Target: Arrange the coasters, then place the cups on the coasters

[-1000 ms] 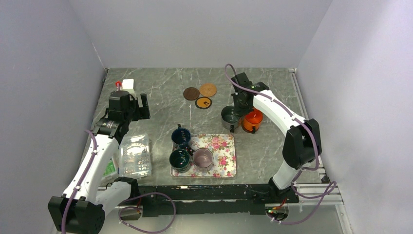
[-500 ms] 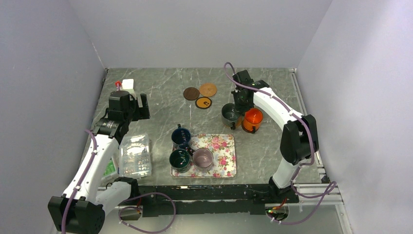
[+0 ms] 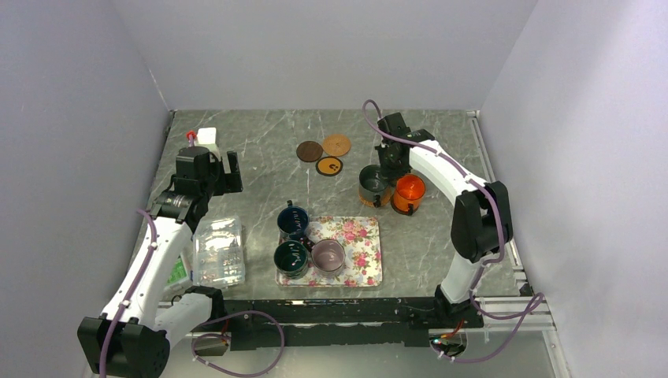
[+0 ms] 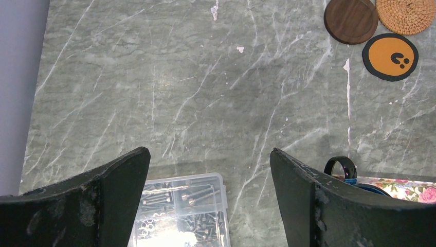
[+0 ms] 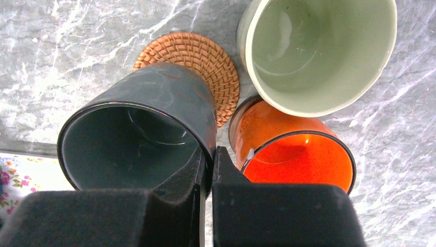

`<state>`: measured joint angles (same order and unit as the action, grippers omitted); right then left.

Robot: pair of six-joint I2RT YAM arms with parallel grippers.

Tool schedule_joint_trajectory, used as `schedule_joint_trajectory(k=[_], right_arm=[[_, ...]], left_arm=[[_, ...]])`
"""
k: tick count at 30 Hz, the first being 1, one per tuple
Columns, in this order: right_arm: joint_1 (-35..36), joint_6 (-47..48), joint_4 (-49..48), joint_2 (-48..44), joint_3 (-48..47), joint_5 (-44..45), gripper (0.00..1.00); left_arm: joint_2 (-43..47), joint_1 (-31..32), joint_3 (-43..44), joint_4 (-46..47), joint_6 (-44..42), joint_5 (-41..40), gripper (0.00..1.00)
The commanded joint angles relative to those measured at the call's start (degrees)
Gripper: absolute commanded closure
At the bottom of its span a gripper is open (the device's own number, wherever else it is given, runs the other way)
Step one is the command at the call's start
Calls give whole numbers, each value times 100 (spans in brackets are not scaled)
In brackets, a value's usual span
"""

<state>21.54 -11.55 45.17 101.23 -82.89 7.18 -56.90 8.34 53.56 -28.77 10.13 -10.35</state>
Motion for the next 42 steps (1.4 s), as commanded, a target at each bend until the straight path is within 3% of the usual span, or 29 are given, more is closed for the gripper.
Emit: schedule_joint_trajectory(k=[1, 42], right_arm=[[-40, -75, -356, -48, -160, 83, 100], [-142, -212, -569, 116, 236, 230, 100]], left_arm=[[-6, 19, 74, 21, -29, -2, 6], [1, 19, 70, 21, -29, -4, 6]])
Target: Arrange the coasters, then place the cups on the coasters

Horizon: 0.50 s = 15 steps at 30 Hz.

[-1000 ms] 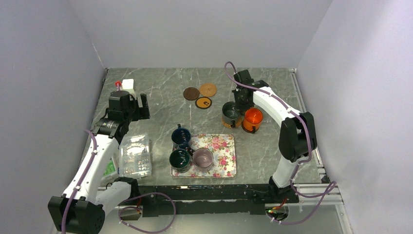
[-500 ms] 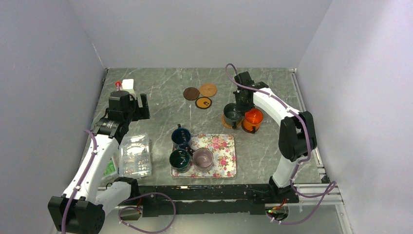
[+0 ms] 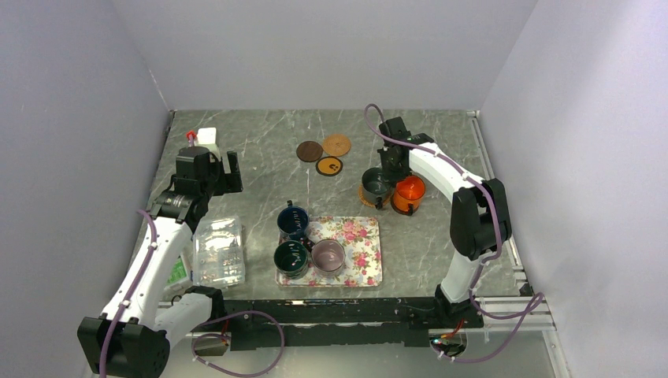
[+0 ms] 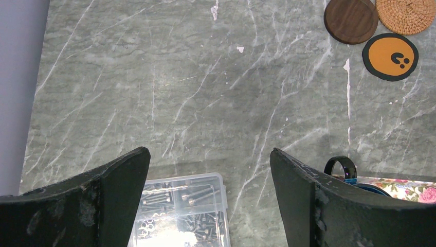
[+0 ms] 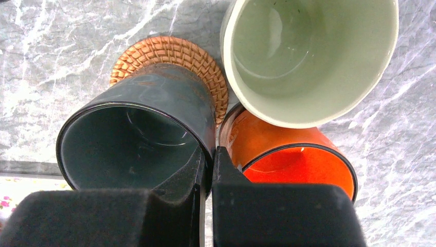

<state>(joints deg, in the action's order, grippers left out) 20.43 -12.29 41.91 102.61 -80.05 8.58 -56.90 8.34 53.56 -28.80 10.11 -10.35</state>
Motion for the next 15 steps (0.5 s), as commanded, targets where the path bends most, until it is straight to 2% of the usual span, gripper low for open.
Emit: schedule_joint_trajectory(k=[1, 15], right_arm=[[-29, -153, -226, -21, -46, 98, 100], [-35, -353, -102, -48, 41, 56, 100]], left_arm=[[-6, 19, 70, 23, -29, -8, 6], [5, 19, 67, 23, -27, -5, 6]])
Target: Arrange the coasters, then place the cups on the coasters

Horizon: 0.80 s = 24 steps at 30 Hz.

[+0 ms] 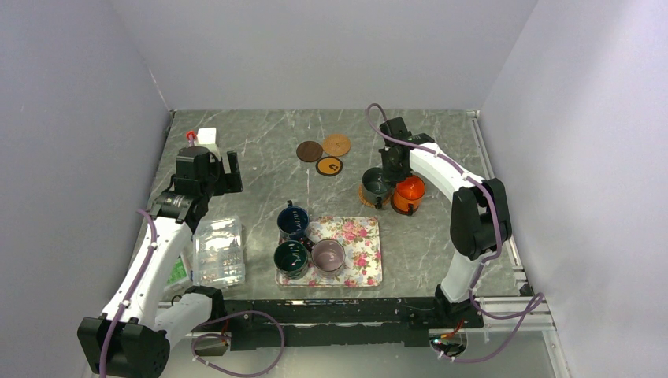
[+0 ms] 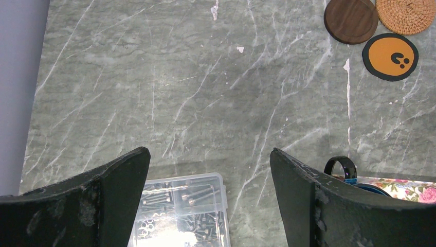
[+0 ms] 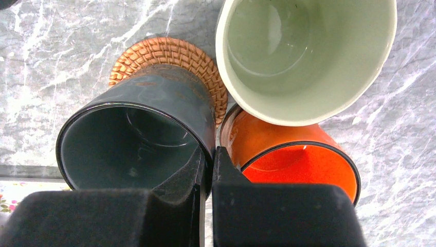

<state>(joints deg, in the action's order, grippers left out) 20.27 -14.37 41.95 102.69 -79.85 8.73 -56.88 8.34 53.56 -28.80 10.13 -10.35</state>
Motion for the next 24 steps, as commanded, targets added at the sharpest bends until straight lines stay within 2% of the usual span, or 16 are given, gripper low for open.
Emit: schedule_joint_trajectory(k=[1, 4, 16, 24], right_arm=[[-22, -147, -102, -50, 12, 40, 100], [-14, -158, -34, -23, -26, 67, 100], [-15, -123, 31, -105, -176, -3, 75], [-14, -127, 29, -384, -251, -71, 67]], left_arm=[[4, 19, 67, 23, -33, 3, 6], [8, 19, 67, 23, -29, 6, 6], [20, 19, 74, 14, -29, -4, 6], [6, 19, 75, 23, -34, -27, 6]])
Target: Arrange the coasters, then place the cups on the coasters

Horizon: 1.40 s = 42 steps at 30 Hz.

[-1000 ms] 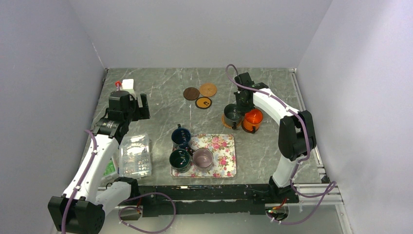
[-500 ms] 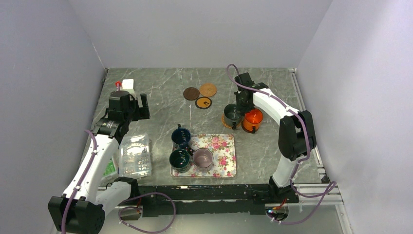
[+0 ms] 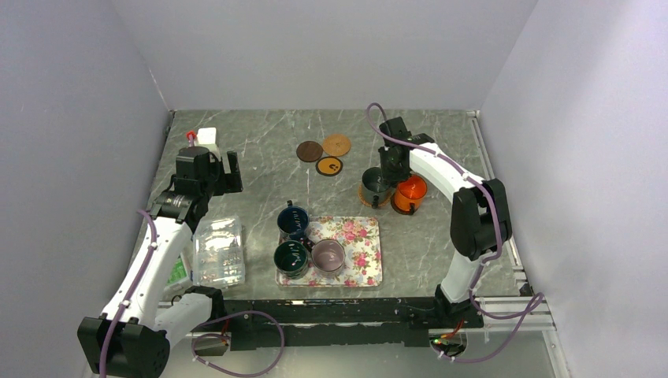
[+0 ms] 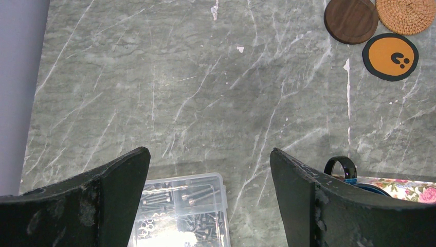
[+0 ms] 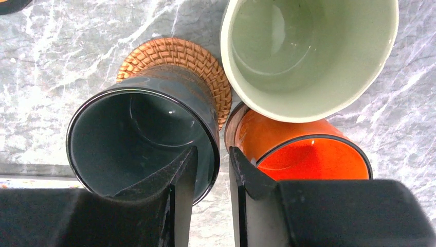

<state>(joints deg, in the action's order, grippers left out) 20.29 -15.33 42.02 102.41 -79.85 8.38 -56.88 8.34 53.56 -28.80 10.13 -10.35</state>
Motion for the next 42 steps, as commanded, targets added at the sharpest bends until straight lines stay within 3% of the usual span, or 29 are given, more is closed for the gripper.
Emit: schedule_joint_trajectory(k=[1, 10, 16, 24, 32, 42], right_arm=[[-17, -27, 28, -392, -273, -85, 66], [-6, 48, -34, -832, -390, -482, 64], [168, 341, -478, -1469, 150, -695, 64], [1147, 672, -1230, -2348, 1187, -964, 60], [2288, 549, -1491, -2115, 1546, -1615, 56], [3064, -248, -1367, -2278, 2102, -1075, 43]], left_arm=[[8, 19, 76, 21, -34, -26, 6], [34, 19, 84, 6, -29, -44, 6], [57, 19, 76, 14, -3, -11, 6], [0, 19, 77, 37, 2, 154, 6], [-32, 19, 68, 67, -24, 289, 6], [-70, 19, 93, 60, -20, 308, 6]])
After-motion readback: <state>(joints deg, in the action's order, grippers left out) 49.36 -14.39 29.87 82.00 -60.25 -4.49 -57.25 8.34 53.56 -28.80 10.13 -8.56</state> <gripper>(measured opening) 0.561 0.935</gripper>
